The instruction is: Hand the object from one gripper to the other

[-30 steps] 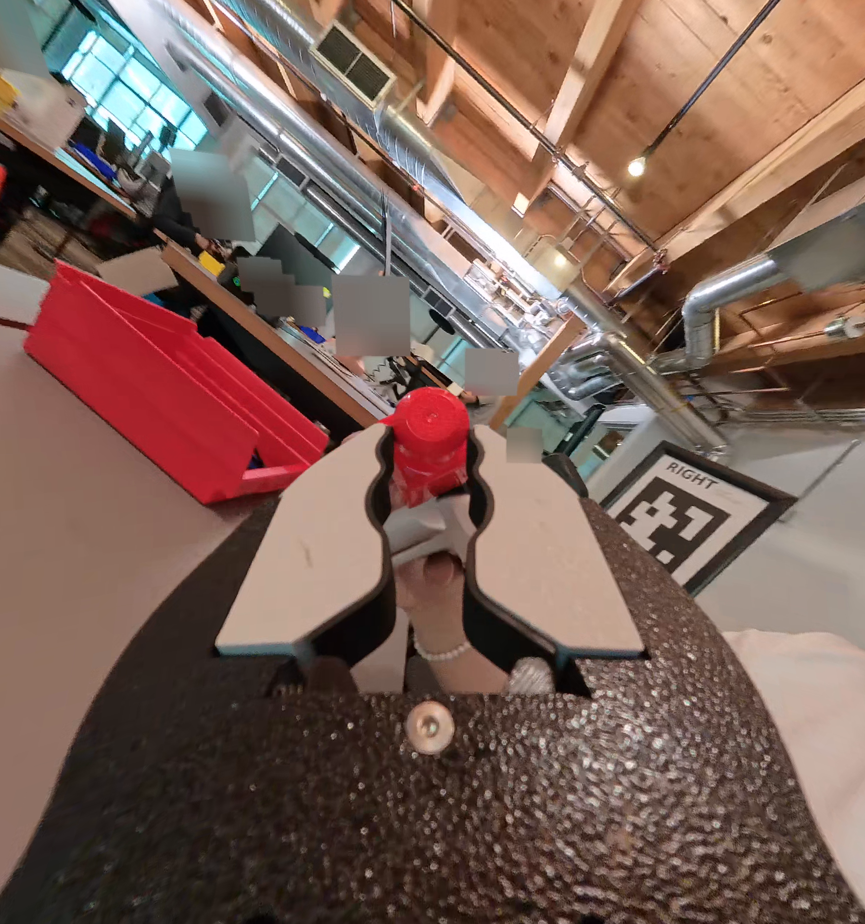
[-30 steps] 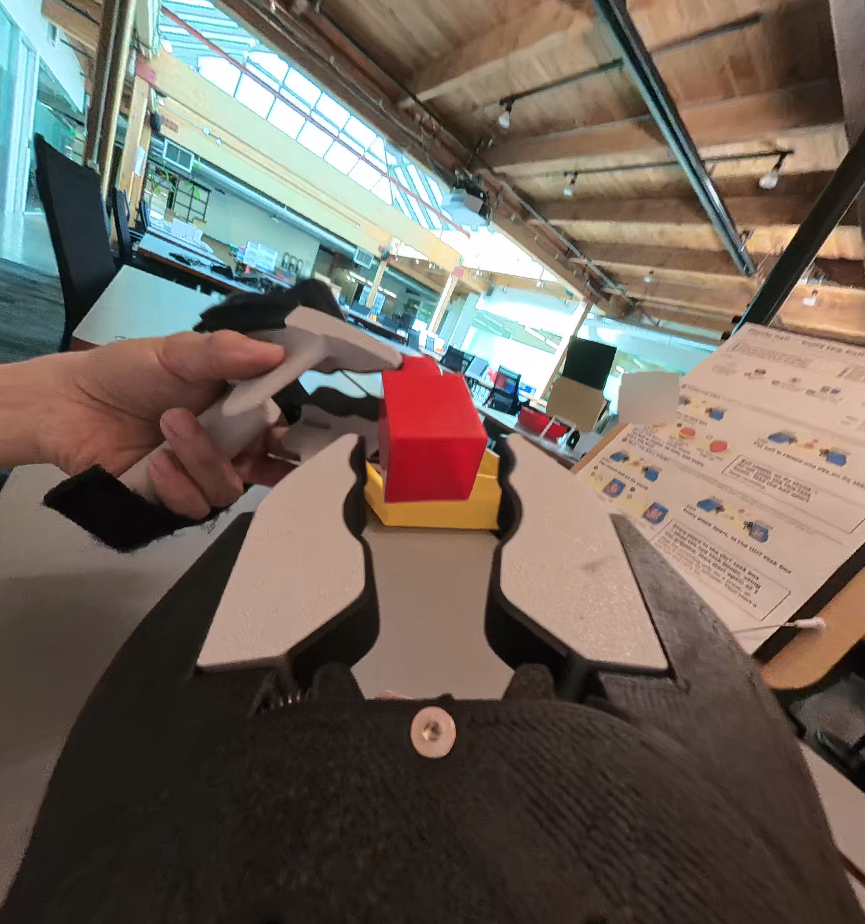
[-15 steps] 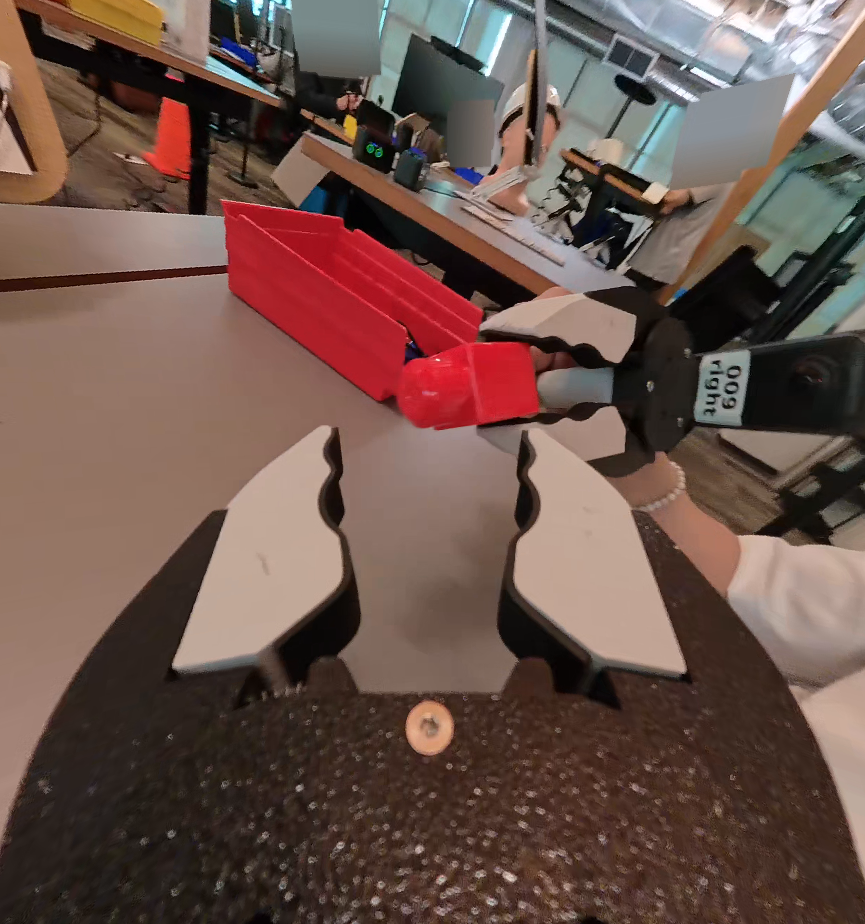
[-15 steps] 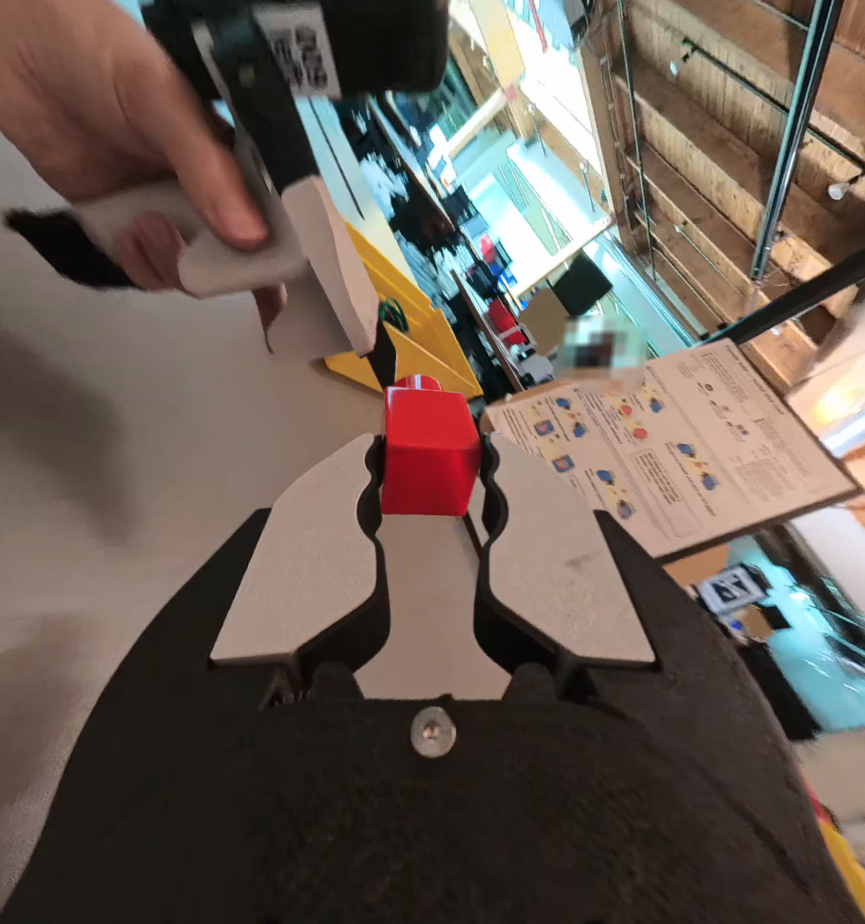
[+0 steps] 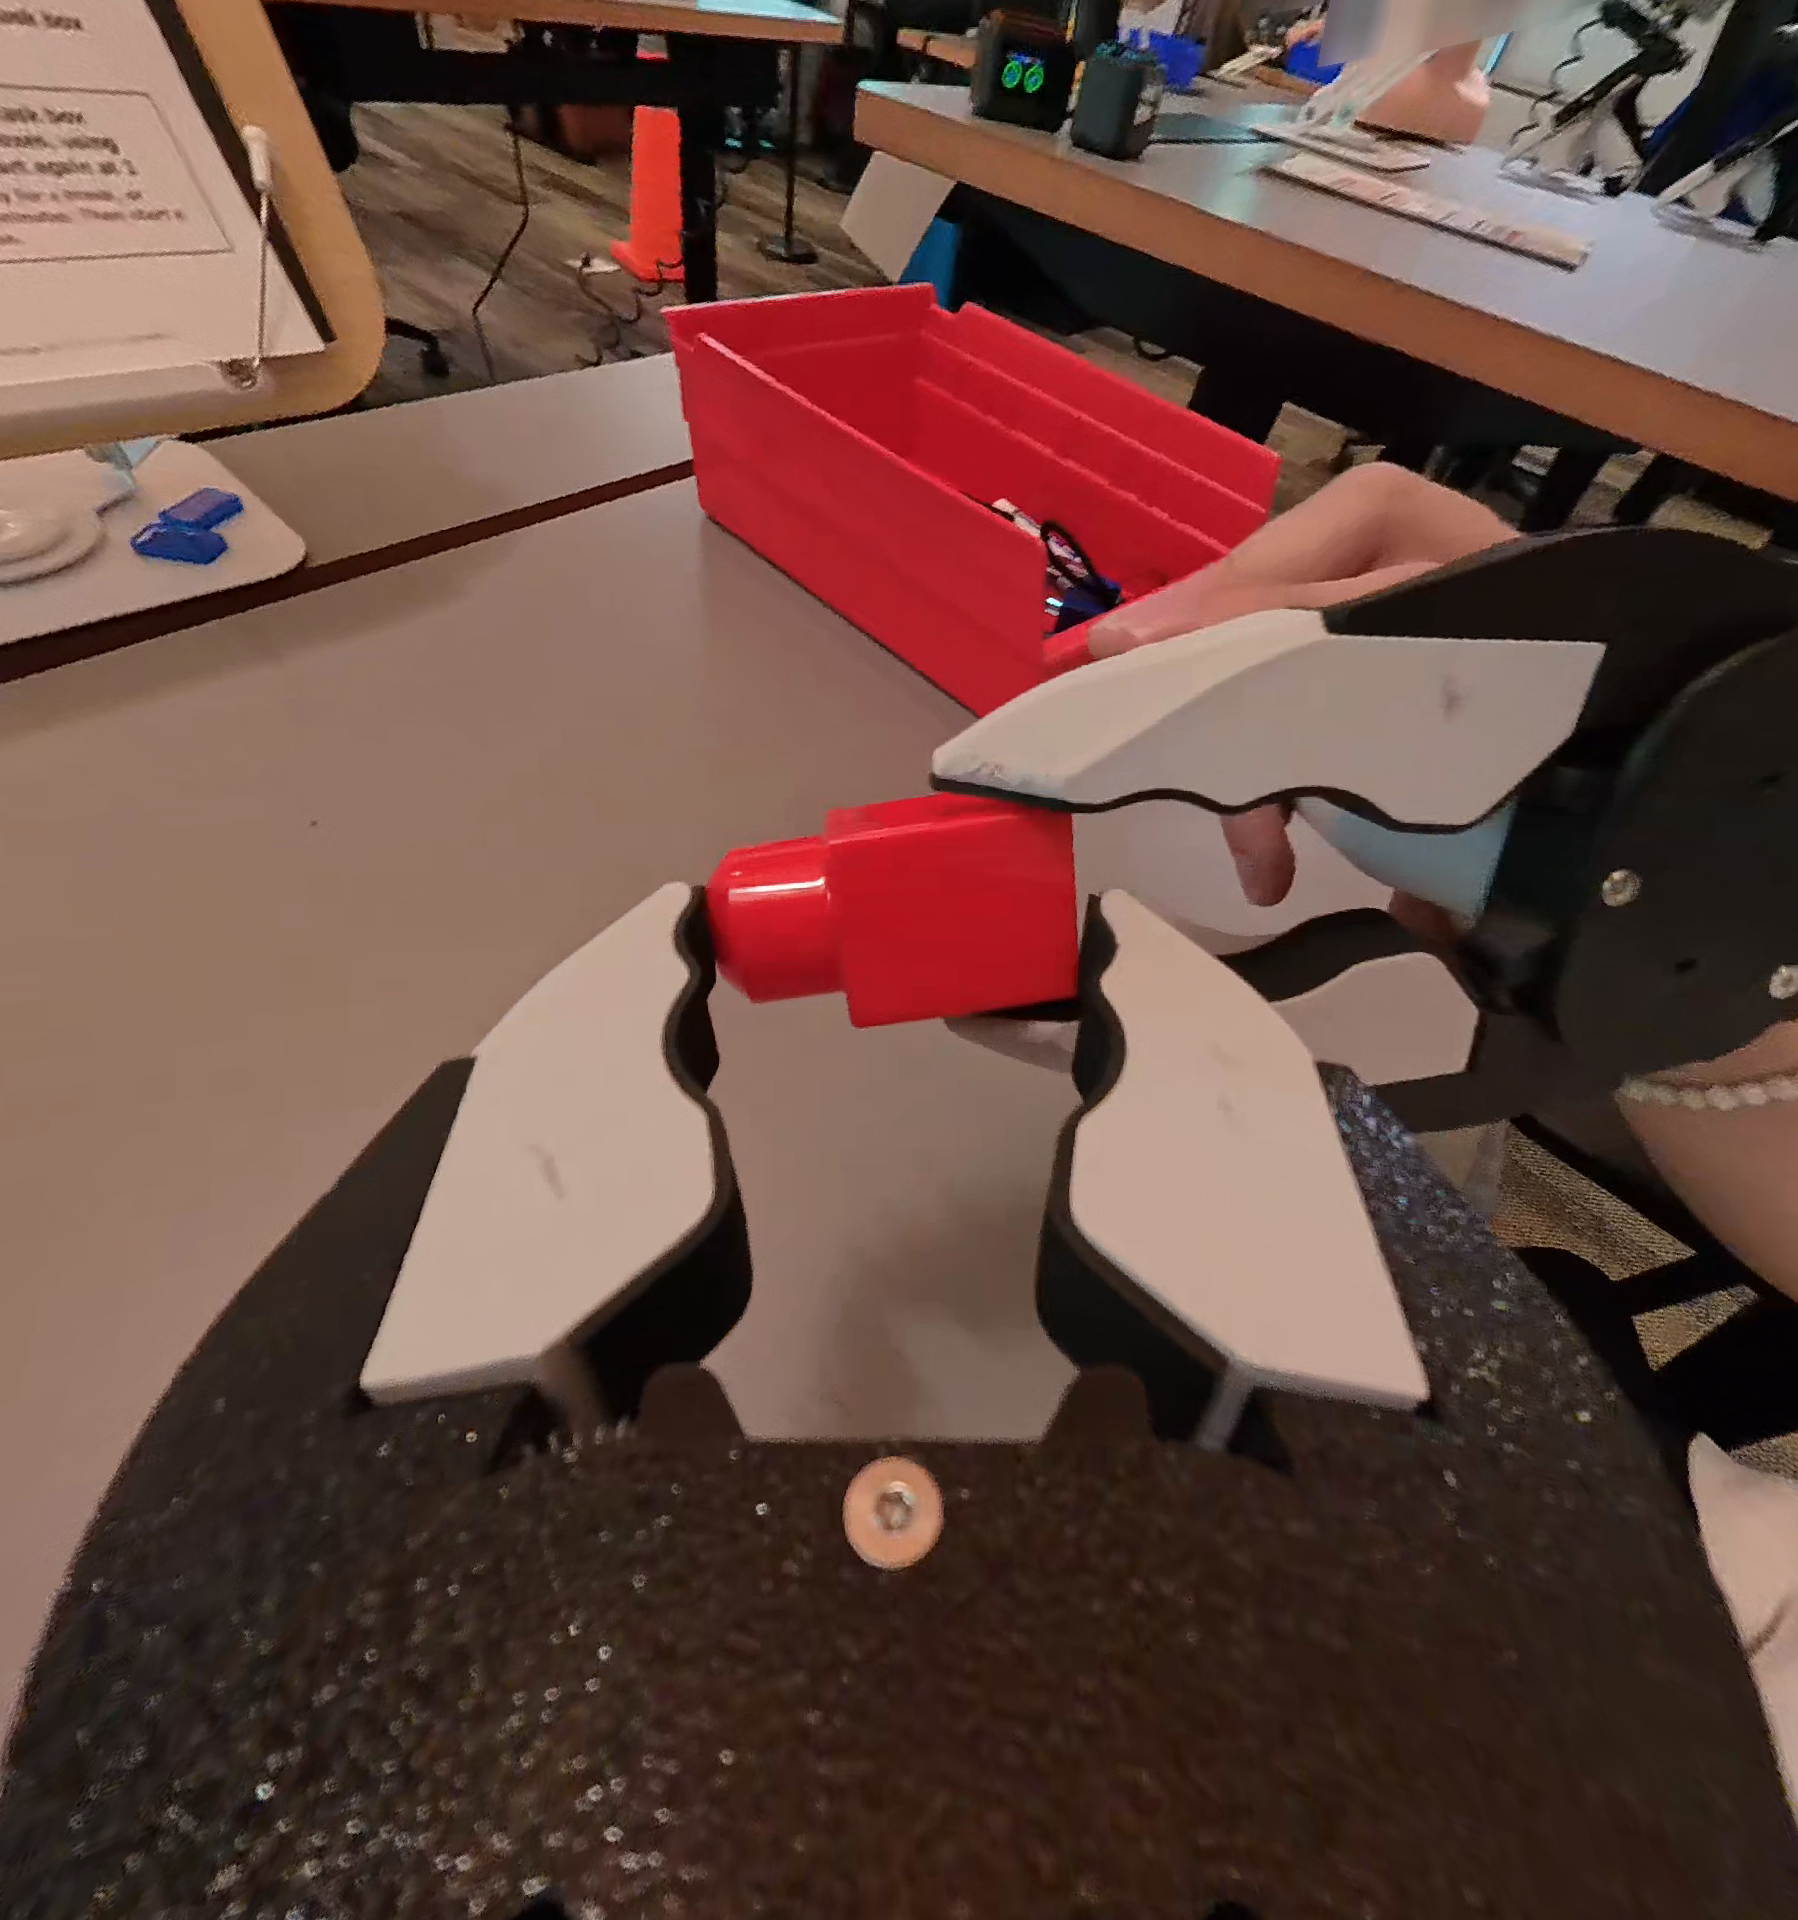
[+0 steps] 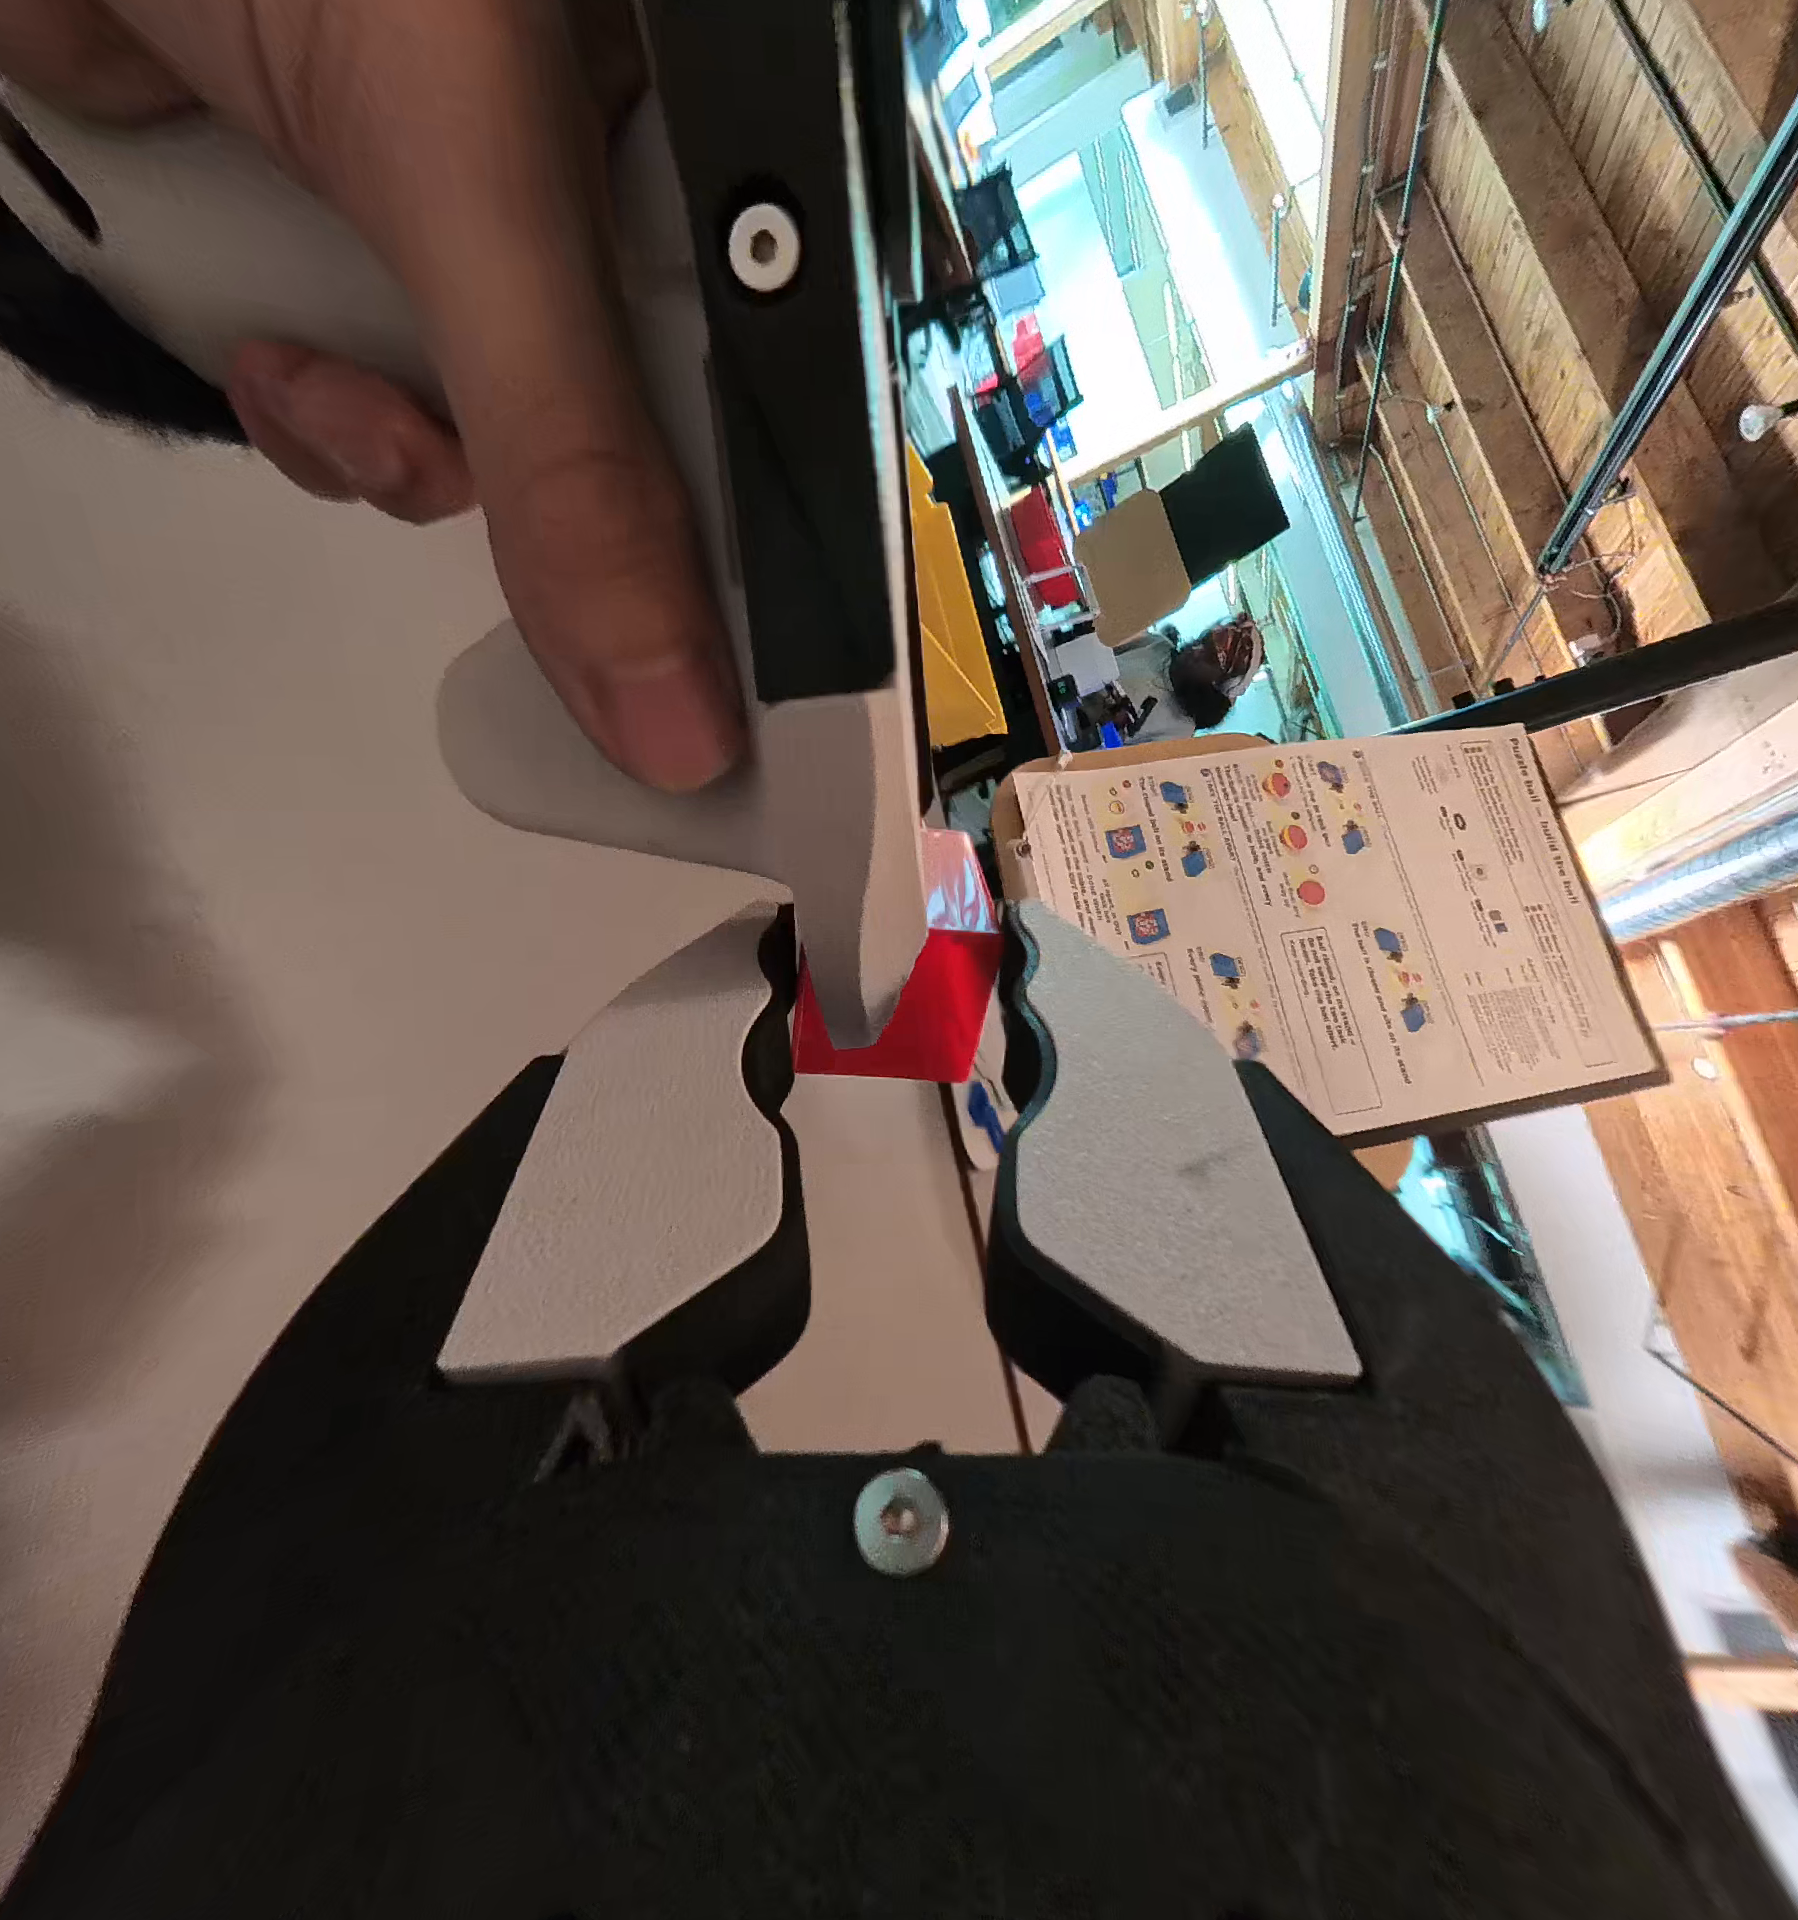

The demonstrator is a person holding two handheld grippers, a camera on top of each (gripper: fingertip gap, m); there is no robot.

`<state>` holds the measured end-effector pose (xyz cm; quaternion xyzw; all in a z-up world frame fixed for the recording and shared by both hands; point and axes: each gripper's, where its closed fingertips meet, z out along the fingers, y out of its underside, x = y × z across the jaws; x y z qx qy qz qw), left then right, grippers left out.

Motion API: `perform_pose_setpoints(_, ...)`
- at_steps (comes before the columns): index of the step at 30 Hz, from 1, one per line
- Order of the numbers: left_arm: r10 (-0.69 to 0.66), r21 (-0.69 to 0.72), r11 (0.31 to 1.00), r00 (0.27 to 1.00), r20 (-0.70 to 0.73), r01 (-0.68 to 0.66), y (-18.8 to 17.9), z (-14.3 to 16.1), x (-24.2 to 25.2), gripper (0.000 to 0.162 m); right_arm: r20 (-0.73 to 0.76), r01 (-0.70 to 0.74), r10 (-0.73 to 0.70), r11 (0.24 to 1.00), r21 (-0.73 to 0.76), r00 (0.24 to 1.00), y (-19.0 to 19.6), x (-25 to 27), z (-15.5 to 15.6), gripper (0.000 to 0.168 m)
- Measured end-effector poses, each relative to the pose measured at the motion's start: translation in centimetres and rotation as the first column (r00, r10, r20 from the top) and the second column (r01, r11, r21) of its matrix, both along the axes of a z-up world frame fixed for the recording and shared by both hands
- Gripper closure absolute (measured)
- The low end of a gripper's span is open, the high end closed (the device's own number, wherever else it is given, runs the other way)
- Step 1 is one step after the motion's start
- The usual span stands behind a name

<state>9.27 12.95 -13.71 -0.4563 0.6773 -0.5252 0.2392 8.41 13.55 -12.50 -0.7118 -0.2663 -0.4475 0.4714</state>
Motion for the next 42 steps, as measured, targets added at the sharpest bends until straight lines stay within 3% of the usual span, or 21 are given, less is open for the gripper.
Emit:
perform_pose_setpoints(1, -0.016, -0.007, 1.000, 1.000, 0.012, 0.016, 0.0, 0.2, -0.1, 0.095, -0.044, -0.027, 0.028, 0.999, 0.018, 0.999, 0.0, -0.3, 0.1, 0.131)
perform_pose_setpoints(4, -0.069, -0.014, 0.997, 0.987, 0.143, 0.071, 0.6, 2.1, -0.2, 0.095, -0.339, -0.129, 0.161, 0.985, 0.115, 0.927, -0.4, -1.1, 0.7, 0.106)
perform_pose_setpoints(6, -0.153, -0.019, 0.986, 0.955, 0.254, 0.163, 0.6, 3.5, -0.9, 0.095, -0.587, -0.168, 0.286, 0.954, 0.247, 0.758, -1.0, -1.5, 2.0, 0.085)
perform_pose_setpoints(8, -0.266, -0.019, 0.955, 0.886, 0.380, 0.295, 0.3, 4.9, -2.2, 0.095, -0.771, -0.158, 0.458, 0.886, 0.435, 0.443, -1.8, -1.9, 4.2, 0.078)
perform_pose_setpoints(10, -0.363, 0.017, 0.911, 0.781, 0.508, 0.411, -0.1, 6.1, -4.0, 0.095, -0.837, -0.116, 0.545, 0.835, 0.537, 0.048, -2.3, -2.3, 5.5, 0.076)
perform_pose_setpoints(12, -0.424, 0.090, 0.882, 0.697, 0.579, 0.462, -0.4, 6.3, -5.3, 0.095, -0.827, -0.145, 0.469, 0.836, 0.529, -0.309, -2.5, -3.6, 5.0, 0.082)
perform_pose_setpoints(13, -0.446, 0.131, 0.875, 0.672, 0.591, 0.465, -0.5, 6.0, -5.5, 0.095, -0.804, -0.162, 0.436, 0.831, 0.532, -0.404, -2.4, -4.2, 4.8, 0.086)
perform_pose_setpoints(16, -0.507, 0.250, 0.851, 0.596, 0.623, 0.462, -1.2, 5.1, -6.1, 0.095, -0.771, -0.176, 0.339, 0.849, 0.497, -0.539, -1.3, -5.3, 3.4, 0.090)
perform_pose_setpoints(20, -0.537, 0.293, 0.836, 0.576, 0.616, 0.465, -1.6, 3.9, -6.0, 0.095, -0.748, -0.231, 0.278, 0.837, 0.497, -0.603, -0.7, -6.8, 2.7, 0.107)
perform_pose_setpoints(21, -0.537, 0.300, 0.837, 0.577, 0.615, 0.458, -1.5, 3.8, -5.9, 0.095, -0.746, -0.231, 0.277, 0.836, 0.498, -0.606, -0.7, -6.8, 2.7, 0.123)
perform_pose_setpoints(25, -0.526, 0.324, 0.850, 0.633, 0.567, 0.416, -1.1, 2.9, -5.0, 0.096, -0.776, -0.194, 0.291, 0.864, 0.464, -0.560, -0.3, -5.9, 1.9, 0.125)
perform_pose_setpoints(29, -0.464, 0.202, 0.883, 0.727, 0.506, 0.423, -0.4, 2.8, -4.2, 0.111, -0.796, -0.164, 0.337, 0.867, 0.471, -0.502, -0.2, -4.6, 1.9, 0.128)
perform_pose_setpoints(32, -0.398, 0.070, 0.908, 0.801, 0.448, 0.412, 0.6, 3.2, -3.5, 0.097, -0.907, -0.101, 0.341, 0.922, 0.374, -0.247, -0.1, -2.2, 0.4, 0.129)
perform_pose_setpoints(34, -0.341, -0.018, 0.927, 0.864, 0.370, 0.374, 1.2, 3.4, -2.8, 0.098, -0.943, -0.045, 0.330, 0.942, 0.332, -0.054, -0.4, -0.6, 0.3, 0.129)
perform_pose_setpoints(38, -0.172, -0.215, 0.953, 0.966, 0.194, 0.213, 1.7, 4.2, -1.5, 0.107, -0.891, 0.106, 0.138, 0.974, 0.202, 0.432, -0.9, 2.7, -0.6, 0.129)
perform_pose_setpoints(40, -0.118, -0.260, 0.954, 0.985, 0.124, 0.147, 1.3, 4.1, -1.3, 0.111, -0.819, 0.153, 0.053, 0.973, 0.170, 0.572, -0.8, 3.2, -0.9, 0.129)
perform_pose_setpoints(42, -0.071, -0.206, 0.975, 0.994, 0.084, 0.087, 1.0, 3.3, -0.9, 0.111, -0.761, 0.168, -0.003, 0.976, 0.140, 0.648, -0.3, 2.9, -1.3, 0.129)
